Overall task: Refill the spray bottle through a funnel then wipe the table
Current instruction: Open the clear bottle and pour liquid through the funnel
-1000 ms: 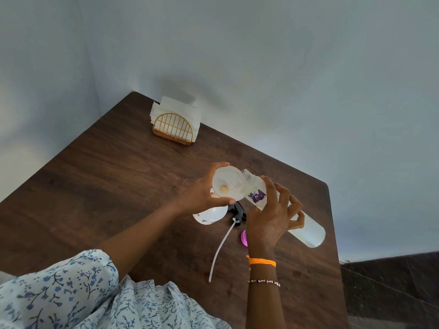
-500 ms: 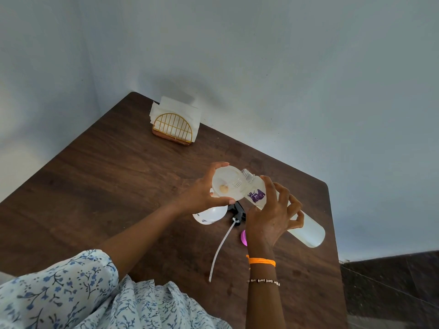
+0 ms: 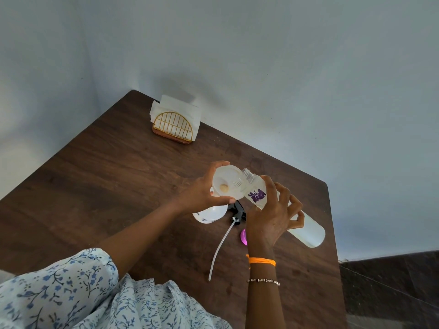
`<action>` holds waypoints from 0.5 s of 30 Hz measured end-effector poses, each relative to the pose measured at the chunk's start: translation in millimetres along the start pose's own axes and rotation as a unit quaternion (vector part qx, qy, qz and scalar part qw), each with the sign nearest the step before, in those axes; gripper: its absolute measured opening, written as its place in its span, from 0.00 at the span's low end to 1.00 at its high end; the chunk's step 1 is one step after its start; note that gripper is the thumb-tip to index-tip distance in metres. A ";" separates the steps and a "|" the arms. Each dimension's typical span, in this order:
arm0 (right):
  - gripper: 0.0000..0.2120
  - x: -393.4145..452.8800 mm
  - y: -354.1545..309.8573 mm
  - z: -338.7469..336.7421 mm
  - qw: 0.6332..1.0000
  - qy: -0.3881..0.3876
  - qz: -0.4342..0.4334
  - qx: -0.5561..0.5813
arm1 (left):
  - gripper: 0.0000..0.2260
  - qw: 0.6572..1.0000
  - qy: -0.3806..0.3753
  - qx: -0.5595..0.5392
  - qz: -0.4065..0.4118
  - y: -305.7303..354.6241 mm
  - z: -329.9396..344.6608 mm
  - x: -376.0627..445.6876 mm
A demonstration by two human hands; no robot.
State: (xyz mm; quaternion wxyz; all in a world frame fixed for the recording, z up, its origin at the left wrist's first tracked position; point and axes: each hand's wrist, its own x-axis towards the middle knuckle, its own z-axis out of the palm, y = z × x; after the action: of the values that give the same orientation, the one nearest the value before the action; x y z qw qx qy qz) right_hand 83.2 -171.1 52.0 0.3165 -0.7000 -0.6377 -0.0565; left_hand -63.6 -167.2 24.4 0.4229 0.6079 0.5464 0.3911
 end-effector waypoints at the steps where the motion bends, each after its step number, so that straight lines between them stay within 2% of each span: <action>1: 0.32 0.0 0.3 0.1 1.000 0.000 -0.001 -0.001 | 0.38 1.000 -0.001 0.000 -0.001 0.3 -0.1 0.0; 15: 0.33 0.4 1.5 0.6 1.000 -0.003 -0.003 -0.004 | 0.38 1.000 -0.001 -0.002 0.000 1.6 -0.6 -0.7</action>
State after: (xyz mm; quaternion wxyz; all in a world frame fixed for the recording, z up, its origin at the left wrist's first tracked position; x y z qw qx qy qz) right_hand 84.4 -170.4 51.1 0.3112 -0.6993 -0.6409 -0.0580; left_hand -63.7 -167.9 26.1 0.4249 0.6074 0.5455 0.3913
